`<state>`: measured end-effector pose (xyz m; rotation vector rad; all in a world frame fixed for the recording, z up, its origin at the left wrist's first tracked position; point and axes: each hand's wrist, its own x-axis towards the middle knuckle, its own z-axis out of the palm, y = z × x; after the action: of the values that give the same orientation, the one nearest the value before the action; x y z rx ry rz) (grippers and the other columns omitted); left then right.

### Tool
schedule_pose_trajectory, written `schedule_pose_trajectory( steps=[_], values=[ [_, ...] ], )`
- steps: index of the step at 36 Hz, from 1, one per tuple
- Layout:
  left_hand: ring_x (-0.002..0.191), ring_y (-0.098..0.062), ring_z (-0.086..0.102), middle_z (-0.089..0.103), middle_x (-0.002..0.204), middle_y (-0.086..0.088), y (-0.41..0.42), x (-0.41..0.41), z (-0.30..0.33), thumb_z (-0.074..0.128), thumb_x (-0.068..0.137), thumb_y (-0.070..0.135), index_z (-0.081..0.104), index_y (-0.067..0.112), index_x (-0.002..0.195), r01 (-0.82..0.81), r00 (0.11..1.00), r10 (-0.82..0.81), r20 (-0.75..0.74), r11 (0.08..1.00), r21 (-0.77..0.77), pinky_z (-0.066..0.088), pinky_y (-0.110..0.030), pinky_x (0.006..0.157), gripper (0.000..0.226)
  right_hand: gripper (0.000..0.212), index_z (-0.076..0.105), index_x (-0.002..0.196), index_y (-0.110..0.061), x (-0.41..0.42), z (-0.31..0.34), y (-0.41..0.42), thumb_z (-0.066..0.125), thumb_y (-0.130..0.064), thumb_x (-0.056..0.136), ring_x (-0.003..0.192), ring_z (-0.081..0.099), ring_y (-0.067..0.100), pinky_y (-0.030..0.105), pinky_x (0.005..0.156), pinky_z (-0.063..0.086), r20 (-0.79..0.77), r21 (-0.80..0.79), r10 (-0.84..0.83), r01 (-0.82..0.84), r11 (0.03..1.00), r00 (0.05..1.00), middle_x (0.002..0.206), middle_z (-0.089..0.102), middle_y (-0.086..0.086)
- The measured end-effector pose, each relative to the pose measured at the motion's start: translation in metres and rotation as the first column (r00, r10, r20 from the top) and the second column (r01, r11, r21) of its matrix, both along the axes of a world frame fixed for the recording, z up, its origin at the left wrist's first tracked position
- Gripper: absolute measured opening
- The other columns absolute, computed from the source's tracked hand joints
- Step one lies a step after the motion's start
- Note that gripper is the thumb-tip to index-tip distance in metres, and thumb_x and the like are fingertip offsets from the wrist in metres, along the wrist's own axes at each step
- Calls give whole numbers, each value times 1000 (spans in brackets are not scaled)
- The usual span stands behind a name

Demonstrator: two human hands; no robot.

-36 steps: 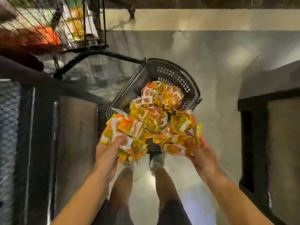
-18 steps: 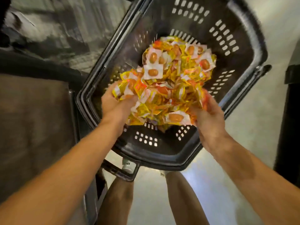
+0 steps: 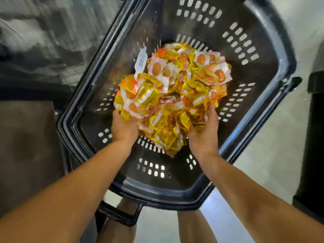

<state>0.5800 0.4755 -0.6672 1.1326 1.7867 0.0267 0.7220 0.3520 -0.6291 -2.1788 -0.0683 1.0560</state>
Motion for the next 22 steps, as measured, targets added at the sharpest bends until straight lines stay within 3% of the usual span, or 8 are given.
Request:
schedule_pose_trajectory(
  steps=[2, 5, 8, 11, 13, 15, 19, 22],
  values=[
    [114, -22, 58, 62, 126, -3, -1, -5, -2, 63, 96, 25, 49, 19, 138, 64, 998, -64, -4, 998, -14, 43, -30, 92, 45, 93, 13, 162, -27, 1, 1, -3, 66, 4, 92, 154, 18, 14, 32, 126, 20, -4, -61, 72, -72, 995, 997, 166, 14, -2],
    [119, -23, 59, 63, 126, -2, -2, -9, 9, 62, 95, 14, 48, 19, 139, 127, 990, -121, 70, 988, -90, 46, -40, 105, 46, 102, 9, 162, -32, 2, 9, -8, 76, -9, 88, 155, 9, 14, 21, 117, 13, -27, -106, 187, -189, 976, 982, 168, 5, -3],
    [118, -22, 59, 64, 115, 8, -1, -14, 32, 66, 93, 12, 55, 29, 123, 142, 985, -128, 115, 982, -122, 46, -39, 104, 36, 107, 7, 161, -34, 3, 28, -10, 81, -16, 85, 156, 10, 17, 33, 126, 16, -86, -118, 272, -281, 952, 958, 168, 5, -4],
    [116, -12, 54, 58, 115, 16, -1, -19, 69, 70, 92, 21, 53, 36, 130, 220, 974, -210, 88, 969, -116, 40, -29, 94, 45, 96, 22, 158, -31, 3, 57, -13, 83, -23, 84, 152, 24, 21, 40, 124, 27, -124, -115, 318, -332, 936, 940, 164, 24, -2],
    [115, -10, 50, 53, 119, 12, -1, -21, 97, 70, 91, 23, 50, 29, 141, 276, 960, -269, 76, 955, -108, 38, -27, 93, 54, 79, 39, 151, -31, 5, 78, -15, 81, -20, 85, 140, 43, 19, 30, 112, 37, -137, -107, 345, -360, 927, 929, 149, 47, -5],
    [109, -13, 53, 56, 120, 5, -1, -23, 130, 69, 91, 19, 50, 26, 144, 309, 950, -302, 72, 946, -102, 41, -27, 92, 56, 69, 48, 145, -32, 9, 103, -19, 79, -16, 85, 126, 50, 13, 24, 101, 39, -163, -88, 391, -408, 909, 906, 129, 55, -18],
    [118, -22, 61, 65, 128, -5, -10, -30, 207, 70, 89, 10, 55, 22, 140, 294, 953, -290, 90, 955, -46, 45, -31, 103, 54, 53, 61, 130, -27, 24, 160, -26, 72, 1, 86, 120, 61, 24, 32, 100, 52, -215, -77, 500, -525, 847, 839, 123, 65, -7],
    [114, -14, 62, 68, 117, 9, -23, -39, 269, 70, 87, 3, 59, 35, 128, 324, 935, -329, 130, 944, 55, 44, -14, 96, 53, 43, 65, 122, -26, 37, 211, -32, 73, -2, 88, 102, 62, 21, 3, 72, 47, -184, -96, 537, -558, 824, 824, 99, 63, -14]
  ],
)
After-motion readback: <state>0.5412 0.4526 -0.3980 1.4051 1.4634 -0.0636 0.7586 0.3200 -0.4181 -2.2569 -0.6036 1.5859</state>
